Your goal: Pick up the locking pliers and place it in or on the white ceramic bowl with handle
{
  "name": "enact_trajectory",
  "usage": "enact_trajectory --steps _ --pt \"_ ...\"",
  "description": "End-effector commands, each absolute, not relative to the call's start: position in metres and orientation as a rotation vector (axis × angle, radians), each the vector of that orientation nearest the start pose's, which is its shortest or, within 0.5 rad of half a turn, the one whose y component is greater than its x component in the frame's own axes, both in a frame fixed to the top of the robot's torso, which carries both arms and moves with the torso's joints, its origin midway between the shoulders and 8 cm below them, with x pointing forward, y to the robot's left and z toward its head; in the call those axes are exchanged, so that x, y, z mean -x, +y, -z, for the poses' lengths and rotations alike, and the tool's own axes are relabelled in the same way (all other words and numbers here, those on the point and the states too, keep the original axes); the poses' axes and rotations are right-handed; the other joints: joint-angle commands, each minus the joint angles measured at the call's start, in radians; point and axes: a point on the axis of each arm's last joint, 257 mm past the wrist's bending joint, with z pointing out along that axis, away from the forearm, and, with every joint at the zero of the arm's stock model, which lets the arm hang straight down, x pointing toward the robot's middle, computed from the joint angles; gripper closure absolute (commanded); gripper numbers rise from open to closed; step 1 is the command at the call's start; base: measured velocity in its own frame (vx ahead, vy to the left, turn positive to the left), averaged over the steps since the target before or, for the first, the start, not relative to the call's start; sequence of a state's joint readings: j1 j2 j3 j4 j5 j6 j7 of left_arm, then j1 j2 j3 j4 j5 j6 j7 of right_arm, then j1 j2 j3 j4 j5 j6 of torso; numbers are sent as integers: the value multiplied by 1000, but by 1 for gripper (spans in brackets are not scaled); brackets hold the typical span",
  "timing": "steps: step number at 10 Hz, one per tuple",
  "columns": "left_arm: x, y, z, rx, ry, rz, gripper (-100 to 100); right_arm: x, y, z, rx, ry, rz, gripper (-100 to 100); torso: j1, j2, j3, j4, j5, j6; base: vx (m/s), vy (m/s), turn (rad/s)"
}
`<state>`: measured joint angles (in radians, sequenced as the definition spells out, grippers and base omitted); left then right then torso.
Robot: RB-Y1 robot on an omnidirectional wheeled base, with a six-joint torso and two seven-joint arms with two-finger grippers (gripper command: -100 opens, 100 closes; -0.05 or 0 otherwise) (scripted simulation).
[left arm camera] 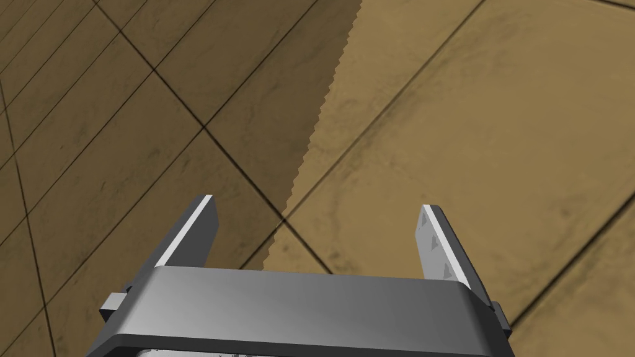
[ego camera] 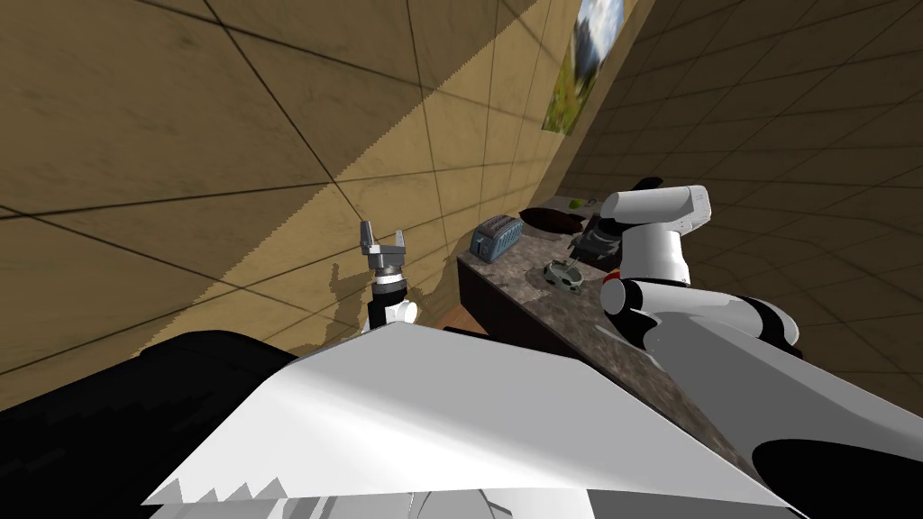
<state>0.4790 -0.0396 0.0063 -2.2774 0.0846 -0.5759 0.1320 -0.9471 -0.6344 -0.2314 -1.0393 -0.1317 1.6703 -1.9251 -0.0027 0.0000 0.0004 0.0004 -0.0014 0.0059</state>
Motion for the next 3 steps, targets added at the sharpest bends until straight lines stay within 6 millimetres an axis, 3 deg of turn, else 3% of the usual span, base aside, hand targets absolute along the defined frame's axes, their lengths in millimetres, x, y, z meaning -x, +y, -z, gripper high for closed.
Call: enact_trajectory --steps 1,3 --pt "-329 292 -44 702 419 1495 0 -553 -475 132 3074 985 754 0 0 0 0 0 0 0 0 0 0" --pt "-329 292 -44 702 419 1495 0 -553 -475 132 3074 985 754 0 0 0 0 0 0 0 0 0 0"
